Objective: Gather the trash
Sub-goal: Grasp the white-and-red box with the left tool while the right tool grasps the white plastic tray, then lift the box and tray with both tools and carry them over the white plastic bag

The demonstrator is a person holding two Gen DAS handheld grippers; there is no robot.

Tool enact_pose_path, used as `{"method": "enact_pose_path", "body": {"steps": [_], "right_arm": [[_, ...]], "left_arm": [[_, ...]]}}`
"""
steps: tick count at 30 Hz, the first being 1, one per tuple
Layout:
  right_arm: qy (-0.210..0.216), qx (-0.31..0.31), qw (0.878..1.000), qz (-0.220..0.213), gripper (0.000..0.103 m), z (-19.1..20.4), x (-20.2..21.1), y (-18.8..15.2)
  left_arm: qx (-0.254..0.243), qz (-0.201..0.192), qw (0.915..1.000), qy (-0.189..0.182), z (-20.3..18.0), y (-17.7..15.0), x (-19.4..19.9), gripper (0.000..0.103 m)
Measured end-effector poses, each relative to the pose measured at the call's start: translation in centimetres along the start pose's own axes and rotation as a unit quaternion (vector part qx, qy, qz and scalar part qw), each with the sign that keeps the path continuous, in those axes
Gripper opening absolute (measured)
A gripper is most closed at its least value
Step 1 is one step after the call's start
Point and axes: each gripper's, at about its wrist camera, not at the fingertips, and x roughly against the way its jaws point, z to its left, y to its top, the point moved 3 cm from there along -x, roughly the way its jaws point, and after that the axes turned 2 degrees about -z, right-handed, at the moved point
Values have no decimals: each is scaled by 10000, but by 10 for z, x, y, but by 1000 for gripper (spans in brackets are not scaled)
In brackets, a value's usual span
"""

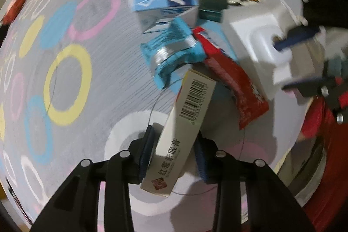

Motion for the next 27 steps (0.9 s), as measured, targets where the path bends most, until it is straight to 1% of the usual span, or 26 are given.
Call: {"method": "enact_pose_path", "body": {"steps": [2,5,9,10,12,14,15,18,20,23,24,27], "right_arm": [[12,-105,9999,-22,38,-1,2,-1],[4,-166,9998,-78,37,0,5,-2],[-61,-227,9995,-198,36,2,13,-3],[-148,-227,9993,-263,35,3,16,-4],[-190,-226,9992,-286,34,5,18,-3],[-181,-290,9991,-268,34,3,19,-4],[-184,-320,9990,-251,34,3,18,-5],[-177,-386,9988,-256,34,1,17,-6],[-222,-398,9984,-338,34,3,21,-5],[-224,-418,9979,-433,34,3,29,-3],[-227,-411,9979,-455,34,4,32,-3],[-249,-412,9974,-543,34,5,39,-1]], "left_arm": [[226,-40,9997,70,7,-13,4,29],[464,-50,9988,126,10,-20,7,25],[653,-72,9976,197,13,-30,11,24],[727,-96,9971,209,16,-33,13,24],[790,-116,9966,200,20,-41,17,24],[878,-126,9959,181,22,-37,15,24],[898,-110,9958,171,16,-35,16,24],[960,-153,9951,161,26,-38,21,24],[1014,-190,9946,144,30,-32,19,24],[1145,-269,9930,93,39,-36,34,24],[1179,-296,9925,95,38,-31,33,24],[1265,-388,9912,80,41,-32,41,24]]}}
